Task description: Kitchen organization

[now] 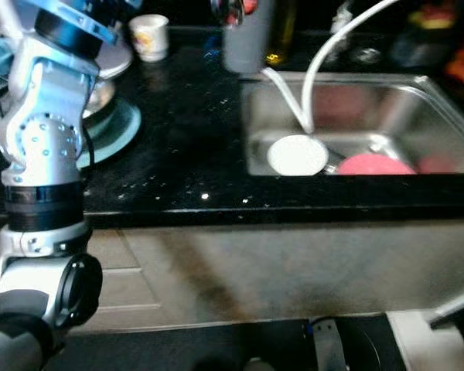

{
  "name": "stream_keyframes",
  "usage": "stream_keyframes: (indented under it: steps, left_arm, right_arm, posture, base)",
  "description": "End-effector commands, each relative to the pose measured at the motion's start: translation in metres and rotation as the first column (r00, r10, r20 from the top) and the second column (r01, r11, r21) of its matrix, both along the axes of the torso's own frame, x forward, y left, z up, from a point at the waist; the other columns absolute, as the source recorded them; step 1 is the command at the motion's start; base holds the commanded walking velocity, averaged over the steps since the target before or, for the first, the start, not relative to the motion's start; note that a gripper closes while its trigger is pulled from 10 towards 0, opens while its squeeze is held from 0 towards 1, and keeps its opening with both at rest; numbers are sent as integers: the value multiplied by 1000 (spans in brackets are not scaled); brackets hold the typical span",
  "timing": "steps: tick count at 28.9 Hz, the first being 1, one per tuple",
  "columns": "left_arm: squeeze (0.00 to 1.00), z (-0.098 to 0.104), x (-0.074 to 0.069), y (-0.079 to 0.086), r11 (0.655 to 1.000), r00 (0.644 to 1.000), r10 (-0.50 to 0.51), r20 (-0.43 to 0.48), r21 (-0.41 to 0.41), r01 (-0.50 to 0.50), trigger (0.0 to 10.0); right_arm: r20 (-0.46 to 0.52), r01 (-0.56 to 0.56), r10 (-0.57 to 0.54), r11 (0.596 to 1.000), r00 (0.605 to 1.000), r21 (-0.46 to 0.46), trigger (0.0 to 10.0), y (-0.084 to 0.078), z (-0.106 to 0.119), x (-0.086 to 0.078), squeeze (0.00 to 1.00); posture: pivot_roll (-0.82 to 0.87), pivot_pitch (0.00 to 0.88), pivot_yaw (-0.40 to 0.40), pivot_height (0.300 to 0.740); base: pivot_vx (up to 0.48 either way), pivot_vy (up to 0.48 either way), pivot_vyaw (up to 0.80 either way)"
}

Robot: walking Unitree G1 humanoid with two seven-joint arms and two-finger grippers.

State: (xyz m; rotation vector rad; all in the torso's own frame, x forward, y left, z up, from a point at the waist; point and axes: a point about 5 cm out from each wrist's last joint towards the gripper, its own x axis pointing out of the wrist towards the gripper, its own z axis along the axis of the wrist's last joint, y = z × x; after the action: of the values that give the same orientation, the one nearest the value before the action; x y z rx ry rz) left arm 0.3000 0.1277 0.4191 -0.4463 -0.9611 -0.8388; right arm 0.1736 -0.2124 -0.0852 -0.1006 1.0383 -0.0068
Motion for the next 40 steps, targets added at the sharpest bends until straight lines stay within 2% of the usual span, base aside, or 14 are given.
stream_keyframes:
  steps: [1, 4, 8, 17, 20, 24, 27, 29, 30, 31, 32, 34, 35, 40]
  left_arm:
    - [0, -3, 0, 6, 1000, 1000, 4, -17, -3, -4, 10000]
    - [0, -7, 3, 9, 1000, 999, 26, -40, 3, -26, 10000]
    - [0, -12, 11, 13, 993, 990, 119, -79, 27, -118, 10000]
    - [0, -25, 20, 12, 984, 974, 175, -143, 48, -170, 10000]
    - [0, -31, 26, 13, 968, 959, 243, -149, 105, -229, 10000]
    - [0, -37, 31, 13, 956, 947, 278, -159, 139, -257, 10000]
    - [0, -46, 40, 10, 927, 925, 344, -163, 218, -306, 10000]
    - [0, -54, 47, 6, 891, 907, 396, -145, 301, -341, 10000]
    - [0, -54, 47, 6, 891, 907, 396, -145, 301, -341, 10000]
    - [0, -60, 51, 1, 860, 899, 420, -122, 369, -352, 10000]
    - [0, -67, 54, -6, 825, 899, 430, -85, 442, -352, 10000]
    - [0, -67, 54, -6, 825, 899, 430, -85, 442, -352, 10000]
    - [0, -78, 55, -18, 762, 907, 420, -16, 549, -343, 10000]
    - [0, -86, 54, -33, 728, 932, 362, 29, 616, -302, 10000]
  right_arm:
    - [-25, -5, 5, 1000, 1000, 2, 10000, 0, -3, -5, 0]
    - [-25, -3, 3, 1000, 1000, 4, 10000, 1, -3, -5, 0]
    - [-25, -1, 1, 1000, 1000, 5, 10000, 0, -3, -5, 0]
    - [-17, 5, -5, 1000, 1000, -3, 10000, 0, -2, -5, 0]
    - [-16, 5, -5, 1000, 1000, -9, 10000, 0, -2, -4, 0]
    - [-16, 4, -4, 1000, 1000, -10, 10000, 1, -2, -4, 0]
    - [-15, 4, -4, 1000, 1000, -11, 10000, 1, -2, -4, 0]
    - [-14, 3, -3, 1000, 1000, -12, 10000, 1, -2, -4, 0]
    - [-14, 3, -3, 1000, 1000, -12, 10000, 1, -2, -4, 0]
    - [-14, 4, -4, 1000, 1000, -13, 10000, 1, -2, -4, 0]
    - [-14, 4, -4, 1000, 1000, -14, 10000, 1, -2, -4, 0]
    - [-14, 4, -4, 1000, 1000, -14, 10000, 1, -2, -4, 0]
    - [-14, 5, -5, 1000, 1000, -16, 10000, 0, -2, -5, 0]
    - [-15, 6, -6, 1000, 1000, -17, 10000, 0, -2, -5, 0]
  posture:
    - [34, 129, -16, 740]
    - [34, 129, -16, 740]
    - [32, 130, -17, 740]
    - [30, 135, -15, 740]
    - [30, 136, -14, 740]
    - [30, 138, -13, 740]
    - [31, 140, -12, 740]
    - [28, 141, -11, 740]
    - [28, 141, -11, 740]
    - [27, 143, -10, 740]
    - [26, 144, -10, 740]
    - [26, 144, -10, 740]
    - [23, 145, -8, 740]
    - [20, 148, -6, 740]
  base:
    - [0, 0, -800]
    - [0, 0, -800]
    - [0, 0, -800]
    - [0, 0, -800]
    - [0, 0, 0]
    - [0, 0, 0]
    - [0, 0, 0]
    - [0, 0, 0]
    - [0, 0, 0]
    - [0, 0, 0]
    - [0, 0, 0]
    - [0, 0, 0]
    - [0, 0, 0]
    - [0, 0, 0]
